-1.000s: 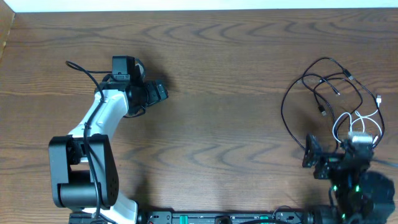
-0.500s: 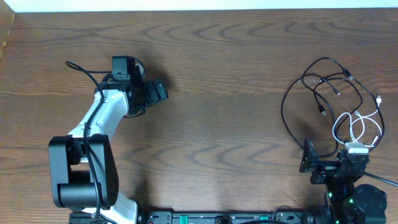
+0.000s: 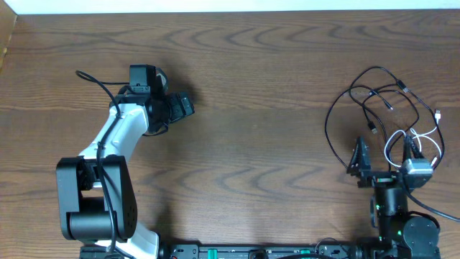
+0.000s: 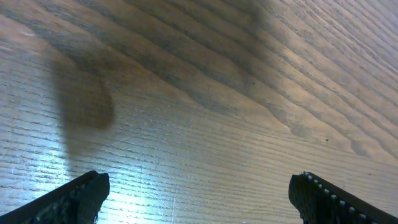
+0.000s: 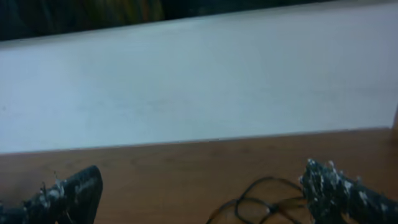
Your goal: Untangle cables
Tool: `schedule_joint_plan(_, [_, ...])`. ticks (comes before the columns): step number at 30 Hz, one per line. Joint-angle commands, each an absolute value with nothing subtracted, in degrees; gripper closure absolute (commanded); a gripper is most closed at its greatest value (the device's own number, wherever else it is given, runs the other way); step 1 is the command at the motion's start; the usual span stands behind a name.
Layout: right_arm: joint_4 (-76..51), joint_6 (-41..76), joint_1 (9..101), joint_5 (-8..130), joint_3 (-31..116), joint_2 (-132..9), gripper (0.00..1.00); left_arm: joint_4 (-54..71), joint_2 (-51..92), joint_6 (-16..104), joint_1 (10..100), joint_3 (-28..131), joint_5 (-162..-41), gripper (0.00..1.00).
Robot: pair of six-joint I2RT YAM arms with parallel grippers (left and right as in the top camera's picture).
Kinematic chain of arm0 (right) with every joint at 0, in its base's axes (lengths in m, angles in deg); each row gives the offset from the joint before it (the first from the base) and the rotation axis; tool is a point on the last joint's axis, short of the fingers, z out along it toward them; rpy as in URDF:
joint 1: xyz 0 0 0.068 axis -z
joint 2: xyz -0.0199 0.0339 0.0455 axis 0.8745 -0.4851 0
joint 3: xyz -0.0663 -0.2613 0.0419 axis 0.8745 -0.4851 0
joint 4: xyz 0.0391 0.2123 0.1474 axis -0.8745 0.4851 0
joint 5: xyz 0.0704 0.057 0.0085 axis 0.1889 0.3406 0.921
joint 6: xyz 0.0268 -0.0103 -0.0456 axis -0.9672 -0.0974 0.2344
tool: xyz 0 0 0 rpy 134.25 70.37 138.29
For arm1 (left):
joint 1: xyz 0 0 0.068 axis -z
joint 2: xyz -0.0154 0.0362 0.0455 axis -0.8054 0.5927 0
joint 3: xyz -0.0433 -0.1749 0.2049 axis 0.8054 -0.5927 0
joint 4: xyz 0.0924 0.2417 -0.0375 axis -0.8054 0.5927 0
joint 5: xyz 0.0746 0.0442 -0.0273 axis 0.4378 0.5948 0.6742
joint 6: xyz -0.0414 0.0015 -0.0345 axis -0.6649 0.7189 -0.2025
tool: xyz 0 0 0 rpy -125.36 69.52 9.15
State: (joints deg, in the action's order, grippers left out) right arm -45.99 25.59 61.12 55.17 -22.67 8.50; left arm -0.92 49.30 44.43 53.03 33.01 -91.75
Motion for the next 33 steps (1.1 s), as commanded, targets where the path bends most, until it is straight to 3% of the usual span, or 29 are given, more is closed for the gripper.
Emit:
schedule_joint_plan(1, [-50.58,25.11,60.91,55.54,-25.99,8.83,0.01,-0.77,49.82,45.41,53.14,32.98,-91.38,0.02])
schedule_joint_plan(6, [-60.09,25.13,60.91,55.54,-30.84,8.85,0.01,-0.77,49.82,45.41,53.14,32.98,-91.38,0.02])
schedule_joint_plan(9, [-57.01,25.11,60.91,55.54,-30.82,8.85,0.01,-0.77,49.82,45.41,53.14,32.98,-91.38,0.02])
schedule_joint_plan(14, [-39.87,25.11,60.91,55.41,-30.82,8.85,0.01,-0.77,49.82,45.41,53.14,33.01,-91.38,0.02])
schedule_joint_plan(33, [-40.75,25.11,60.77,54.88,-30.82,8.85,0.01,-0.77,49.82,45.41,53.14,32.98,-91.38,0.02])
